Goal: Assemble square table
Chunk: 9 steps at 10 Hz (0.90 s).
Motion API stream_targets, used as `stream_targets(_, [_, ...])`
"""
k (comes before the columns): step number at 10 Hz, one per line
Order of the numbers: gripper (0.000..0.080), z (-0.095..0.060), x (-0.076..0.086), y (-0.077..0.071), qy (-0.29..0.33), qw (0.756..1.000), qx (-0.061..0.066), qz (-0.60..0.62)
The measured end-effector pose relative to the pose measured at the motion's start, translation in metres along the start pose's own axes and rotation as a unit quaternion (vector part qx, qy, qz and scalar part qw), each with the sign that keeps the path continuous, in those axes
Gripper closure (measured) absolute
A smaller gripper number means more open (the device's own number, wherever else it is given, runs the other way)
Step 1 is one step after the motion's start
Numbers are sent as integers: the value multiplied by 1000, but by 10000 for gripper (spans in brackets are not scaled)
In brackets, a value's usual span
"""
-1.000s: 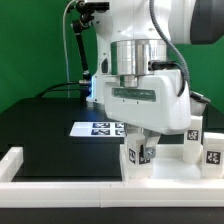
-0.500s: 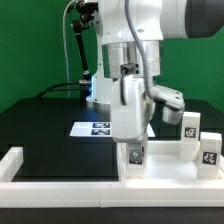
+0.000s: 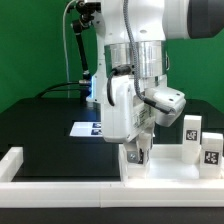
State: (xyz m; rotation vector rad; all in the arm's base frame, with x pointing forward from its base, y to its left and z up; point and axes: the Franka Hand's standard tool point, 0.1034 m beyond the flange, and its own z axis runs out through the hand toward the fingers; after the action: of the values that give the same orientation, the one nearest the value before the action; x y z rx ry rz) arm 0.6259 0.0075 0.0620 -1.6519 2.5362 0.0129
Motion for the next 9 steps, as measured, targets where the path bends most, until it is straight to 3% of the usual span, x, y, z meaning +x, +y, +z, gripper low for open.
stream_targets(1, [195, -2, -5, 1, -2, 1000, 1, -3])
stream_targets(2, [195, -12, -10, 3, -7, 1000, 6, -6])
stream_targets(3, [159, -32, -17, 7, -20, 1000, 10, -8])
stream_targets(5, [152, -60, -20, 0, -36, 999, 18, -7])
stream_targets(9, [150, -60, -16, -3, -34, 999, 19, -6])
